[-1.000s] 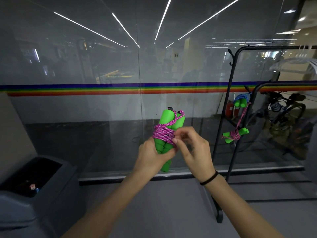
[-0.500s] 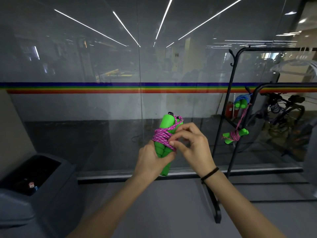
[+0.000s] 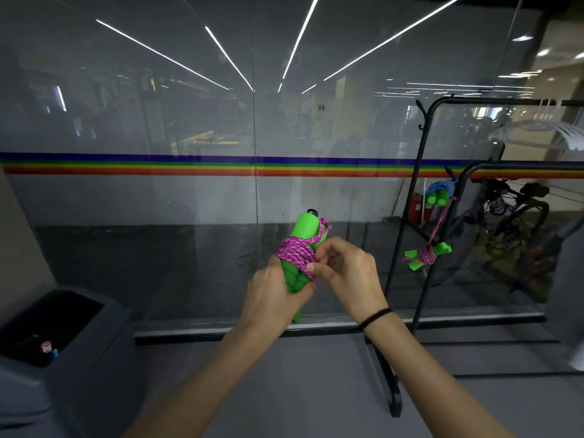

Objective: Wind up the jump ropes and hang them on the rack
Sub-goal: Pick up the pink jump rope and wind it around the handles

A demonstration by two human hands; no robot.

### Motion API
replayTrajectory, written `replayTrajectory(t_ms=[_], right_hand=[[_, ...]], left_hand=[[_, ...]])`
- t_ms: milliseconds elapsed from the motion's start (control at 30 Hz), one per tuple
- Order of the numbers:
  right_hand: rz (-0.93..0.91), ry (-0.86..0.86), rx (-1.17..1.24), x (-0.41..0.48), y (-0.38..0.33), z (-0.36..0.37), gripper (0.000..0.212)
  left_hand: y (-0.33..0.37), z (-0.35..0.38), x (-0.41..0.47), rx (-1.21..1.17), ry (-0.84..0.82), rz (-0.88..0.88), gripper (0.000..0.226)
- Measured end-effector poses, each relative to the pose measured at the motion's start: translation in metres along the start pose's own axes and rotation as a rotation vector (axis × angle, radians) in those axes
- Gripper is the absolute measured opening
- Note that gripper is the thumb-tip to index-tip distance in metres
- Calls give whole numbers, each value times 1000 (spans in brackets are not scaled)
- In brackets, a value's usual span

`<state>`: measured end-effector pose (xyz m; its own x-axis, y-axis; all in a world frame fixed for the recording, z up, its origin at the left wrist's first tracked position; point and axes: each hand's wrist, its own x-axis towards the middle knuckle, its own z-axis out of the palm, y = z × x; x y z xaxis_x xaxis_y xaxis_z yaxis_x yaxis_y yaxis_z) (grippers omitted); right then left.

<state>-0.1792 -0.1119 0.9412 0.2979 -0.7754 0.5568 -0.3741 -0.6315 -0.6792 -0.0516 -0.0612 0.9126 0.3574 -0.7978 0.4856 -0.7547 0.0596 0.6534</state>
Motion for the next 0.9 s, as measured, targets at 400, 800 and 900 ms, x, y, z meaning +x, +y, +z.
replayTrajectory(t_ms=[400,800,900], right_hand=[[-65,-140,-93,-2,-4,-1,13],[-138,-215,-487,-17,-13,16,9],[-78,-190,-491,-19,-16,19,18]], left_hand=[[-7,-6,-10,-32,-69,-25,42],[-11,-6,-24,-180,-229,-119,22],[-12,-7,-25,-202,-225,-122,22]])
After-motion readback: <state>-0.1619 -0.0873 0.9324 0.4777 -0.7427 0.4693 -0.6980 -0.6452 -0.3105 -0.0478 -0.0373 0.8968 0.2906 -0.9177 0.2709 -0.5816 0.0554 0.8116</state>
